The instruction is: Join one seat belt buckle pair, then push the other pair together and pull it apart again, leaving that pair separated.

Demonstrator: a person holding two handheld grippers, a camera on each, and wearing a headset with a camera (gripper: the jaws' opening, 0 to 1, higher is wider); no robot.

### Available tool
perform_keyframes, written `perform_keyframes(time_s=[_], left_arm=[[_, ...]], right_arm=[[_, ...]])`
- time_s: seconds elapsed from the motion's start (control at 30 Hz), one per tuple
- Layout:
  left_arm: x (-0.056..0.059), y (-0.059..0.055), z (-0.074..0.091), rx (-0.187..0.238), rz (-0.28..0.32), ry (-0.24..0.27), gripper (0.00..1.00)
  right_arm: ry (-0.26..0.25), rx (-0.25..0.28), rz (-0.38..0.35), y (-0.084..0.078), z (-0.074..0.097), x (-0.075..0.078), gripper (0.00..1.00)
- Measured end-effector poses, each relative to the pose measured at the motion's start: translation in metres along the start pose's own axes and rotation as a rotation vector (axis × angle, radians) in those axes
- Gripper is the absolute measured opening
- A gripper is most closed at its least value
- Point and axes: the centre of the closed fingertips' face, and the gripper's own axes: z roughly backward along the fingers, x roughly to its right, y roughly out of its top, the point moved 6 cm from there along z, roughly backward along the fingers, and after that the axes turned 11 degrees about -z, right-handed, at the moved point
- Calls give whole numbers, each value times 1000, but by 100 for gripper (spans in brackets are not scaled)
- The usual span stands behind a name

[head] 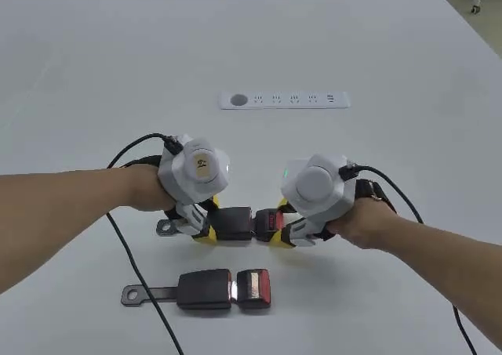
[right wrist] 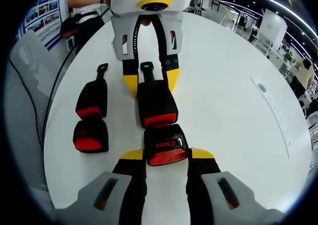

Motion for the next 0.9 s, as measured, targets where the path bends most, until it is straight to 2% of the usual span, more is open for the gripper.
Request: perform_keyframes(time_s=[0.1, 0.17, 0.37, 0.57, 0.67, 0.83, 0.87, 0.9], left_arm=[[2, 2, 1, 0, 7, 3, 29], [-2, -1, 1, 0, 8, 3, 30], [-1, -1, 0, -5, 9, 3, 30], [2, 3, 0, -16, 8, 0, 30], [-1, 0, 0, -15, 13, 2, 30], [0, 0, 0, -11, 18, 6, 30], [1, 0, 0, -13, 18, 6, 30], [0, -1, 0, -13, 26, 7, 30]], right_arm=[[-1, -2, 13, 0, -1, 1, 28], [0, 0, 11, -1, 0, 1, 28], [-2, -4, 23, -2, -1, 2, 28], [-1, -4, 35, -2, 1, 1, 28], [2, -1, 38, -2, 1, 1, 28], [2, -1, 43, -2, 3, 0, 28], [-6, -12, 48, -4, 4, 1, 28], [-23, -37, 84, -7, 7, 6, 28]])
